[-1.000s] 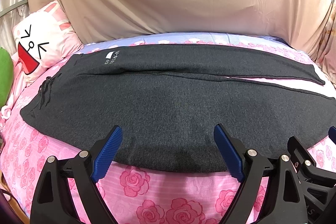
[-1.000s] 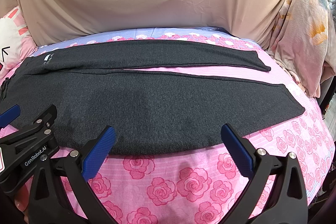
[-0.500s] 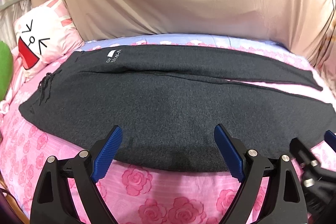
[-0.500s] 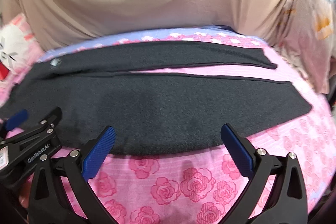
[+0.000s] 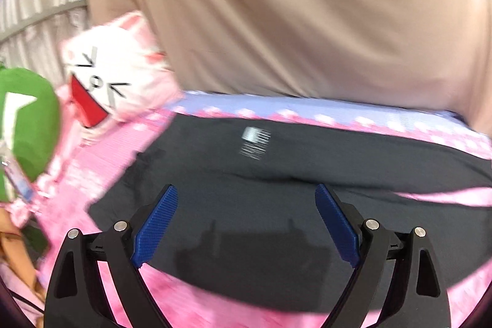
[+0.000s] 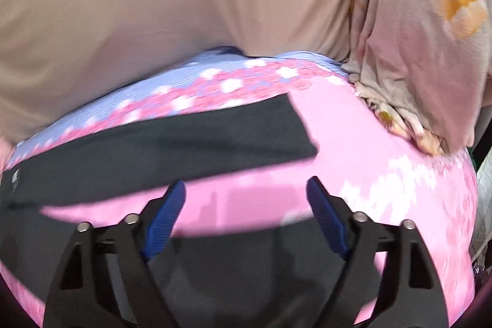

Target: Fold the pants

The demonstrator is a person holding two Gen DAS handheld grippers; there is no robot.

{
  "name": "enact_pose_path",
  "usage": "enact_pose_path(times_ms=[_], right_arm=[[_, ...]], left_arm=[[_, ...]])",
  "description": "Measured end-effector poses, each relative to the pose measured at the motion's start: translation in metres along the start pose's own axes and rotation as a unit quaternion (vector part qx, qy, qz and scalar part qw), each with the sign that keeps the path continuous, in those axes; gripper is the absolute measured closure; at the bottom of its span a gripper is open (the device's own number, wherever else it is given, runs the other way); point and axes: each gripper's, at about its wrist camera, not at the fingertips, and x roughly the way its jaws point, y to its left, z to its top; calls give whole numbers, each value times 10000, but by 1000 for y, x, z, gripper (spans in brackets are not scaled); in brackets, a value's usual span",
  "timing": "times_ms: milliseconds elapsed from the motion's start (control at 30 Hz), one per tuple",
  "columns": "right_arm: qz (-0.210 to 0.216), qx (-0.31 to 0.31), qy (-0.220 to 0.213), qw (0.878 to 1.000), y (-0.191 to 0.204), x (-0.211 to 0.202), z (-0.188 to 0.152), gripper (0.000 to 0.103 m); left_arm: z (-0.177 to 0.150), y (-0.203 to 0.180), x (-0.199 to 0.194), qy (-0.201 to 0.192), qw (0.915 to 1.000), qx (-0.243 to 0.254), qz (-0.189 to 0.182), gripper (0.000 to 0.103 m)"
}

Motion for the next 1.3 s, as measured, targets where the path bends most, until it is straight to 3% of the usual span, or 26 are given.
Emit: enact_pose_path(times_ms=[100,267,400,433,500,600,700,800,900,933,1000,1033,1100,1133,1200,1300], right_arm=[[50,-126,277,9995,-4,47,26,38],[-101,-554,455,9974,-1,94,55,40],[36,-409,835,9957,-14,128,67,38],[110,-406,755,9963,-14,129,69,39],[200,-427,685,9965,-15,125,71,49],[410,-312,598,9969,-17,116,70,94],[376,-389,409,9977,-11,102,64,95],[434,-356,276,9980,-5,89,57,96],[420,-373,184,9983,-4,73,48,96],[420,-364,172,9983,-4,70,46,96],[351,-382,179,9985,-4,68,43,96],[327,-375,176,9986,-5,67,42,96],[307,-343,176,9988,-5,67,41,96],[273,-344,171,9989,-5,67,41,96],[252,-304,148,9991,-4,66,41,96],[265,-227,67,9994,-3,57,40,96]], left_arm=[[10,14,15,0,9991,-35,416,14],[19,33,44,131,9970,-161,749,14],[27,40,71,221,9969,-199,735,11],[34,44,82,229,9975,-240,631,11],[47,50,102,330,9977,-308,504,11],[77,69,147,566,9961,-512,444,11],[105,90,200,953,9919,-750,366,11],[118,114,257,1424,9806,-1253,501,11],[114,134,308,2053,9626,-1731,362,11],[109,142,325,2256,9527,-1991,430,12],[101,154,343,2410,9398,-2379,452,13],[101,158,348,2342,9391,-2454,554,14],[105,155,352,2227,9454,-2248,782,31],[106,152,353,2201,9487,-2064,943,56],[109,148,352,2160,9527,-1957,854,85],[114,148,331,1986,9576,-1985,649,91]])
